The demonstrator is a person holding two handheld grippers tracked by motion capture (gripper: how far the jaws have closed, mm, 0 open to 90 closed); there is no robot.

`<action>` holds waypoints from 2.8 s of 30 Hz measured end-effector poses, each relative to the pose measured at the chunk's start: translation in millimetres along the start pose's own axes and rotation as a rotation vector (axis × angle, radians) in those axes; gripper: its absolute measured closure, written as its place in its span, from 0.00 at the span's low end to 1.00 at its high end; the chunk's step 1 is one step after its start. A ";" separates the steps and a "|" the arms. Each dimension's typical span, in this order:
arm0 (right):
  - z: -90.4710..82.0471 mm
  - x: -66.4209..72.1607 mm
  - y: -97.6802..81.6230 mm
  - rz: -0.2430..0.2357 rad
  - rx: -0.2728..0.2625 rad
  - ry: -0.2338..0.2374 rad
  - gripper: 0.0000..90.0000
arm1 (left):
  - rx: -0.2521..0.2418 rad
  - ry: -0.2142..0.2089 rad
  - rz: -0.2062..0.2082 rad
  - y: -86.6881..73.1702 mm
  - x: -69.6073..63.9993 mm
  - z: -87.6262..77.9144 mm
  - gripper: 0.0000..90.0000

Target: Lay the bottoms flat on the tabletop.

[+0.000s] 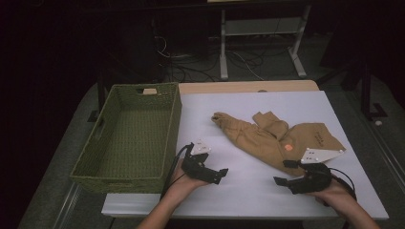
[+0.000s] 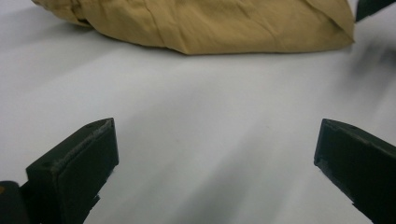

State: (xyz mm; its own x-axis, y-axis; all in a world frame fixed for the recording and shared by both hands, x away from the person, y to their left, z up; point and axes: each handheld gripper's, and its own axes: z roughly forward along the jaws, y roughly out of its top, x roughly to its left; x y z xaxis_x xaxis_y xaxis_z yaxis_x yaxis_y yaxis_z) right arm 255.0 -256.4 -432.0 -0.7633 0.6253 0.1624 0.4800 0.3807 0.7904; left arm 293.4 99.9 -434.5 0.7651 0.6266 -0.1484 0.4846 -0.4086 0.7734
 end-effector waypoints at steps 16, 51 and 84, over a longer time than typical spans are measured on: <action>-4.7 -19.5 19.6 0.045 -0.032 -0.046 0.23 | 0.020 -0.018 0.004 -14.0 -9.7 -5.7 0.00; 30.9 -71.5 40.0 0.145 0.070 -0.105 0.61 | 0.030 -0.027 -0.010 -14.7 -0.9 -1.2 0.00; 26.3 -69.5 35.2 0.121 0.064 -0.071 0.95 | 0.026 -0.015 -0.008 -13.9 1.9 -3.7 0.00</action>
State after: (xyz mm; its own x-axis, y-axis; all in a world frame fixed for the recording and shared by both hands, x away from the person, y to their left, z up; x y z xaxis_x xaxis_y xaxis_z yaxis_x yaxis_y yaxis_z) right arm 336.3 -268.5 -431.0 -0.6665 0.7153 0.2101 0.5951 0.3407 0.7279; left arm 286.5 109.3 -443.3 0.7677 0.6195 -0.1639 0.5012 -0.4211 0.7560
